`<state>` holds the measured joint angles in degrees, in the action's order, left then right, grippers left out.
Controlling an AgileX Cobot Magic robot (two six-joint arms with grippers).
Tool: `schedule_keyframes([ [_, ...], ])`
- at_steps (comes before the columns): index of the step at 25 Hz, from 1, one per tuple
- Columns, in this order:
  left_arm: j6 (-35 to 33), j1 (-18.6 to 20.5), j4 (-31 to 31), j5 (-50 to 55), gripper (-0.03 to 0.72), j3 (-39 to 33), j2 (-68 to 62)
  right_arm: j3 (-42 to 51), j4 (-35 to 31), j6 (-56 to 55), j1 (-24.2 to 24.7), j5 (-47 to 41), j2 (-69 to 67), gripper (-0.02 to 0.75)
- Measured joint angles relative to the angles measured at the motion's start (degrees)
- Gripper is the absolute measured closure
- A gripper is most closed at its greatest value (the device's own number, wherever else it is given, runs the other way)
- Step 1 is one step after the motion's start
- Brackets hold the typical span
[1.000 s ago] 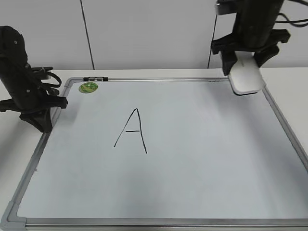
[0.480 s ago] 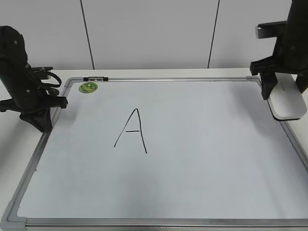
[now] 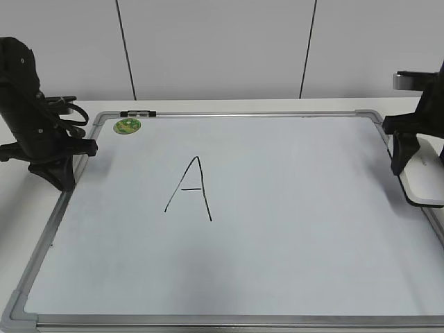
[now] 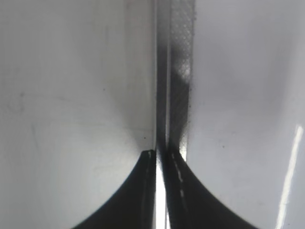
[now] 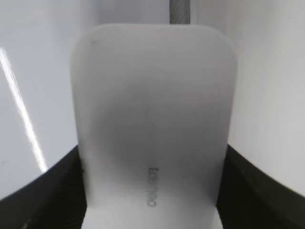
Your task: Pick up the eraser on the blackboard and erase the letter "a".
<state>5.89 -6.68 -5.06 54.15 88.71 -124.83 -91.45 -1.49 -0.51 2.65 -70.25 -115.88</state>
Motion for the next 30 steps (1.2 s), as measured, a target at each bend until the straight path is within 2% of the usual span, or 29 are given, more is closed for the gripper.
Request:
schedule_keyframes([
  [10,0.00,0.00,-0.14,0.10,0.659,0.00,0.00,-4.42,-1.23,1.05,0.00,0.58,-6.28,0.210],
  [16,0.00,0.00,-0.14,0.10,0.660,0.00,0.00,-4.91,0.77,1.16,0.00,0.58,-6.28,0.210],
  [30,-0.09,0.00,-0.14,0.10,0.660,0.00,0.00,-5.05,0.67,1.16,0.00,0.58,-8.70,0.210],
])
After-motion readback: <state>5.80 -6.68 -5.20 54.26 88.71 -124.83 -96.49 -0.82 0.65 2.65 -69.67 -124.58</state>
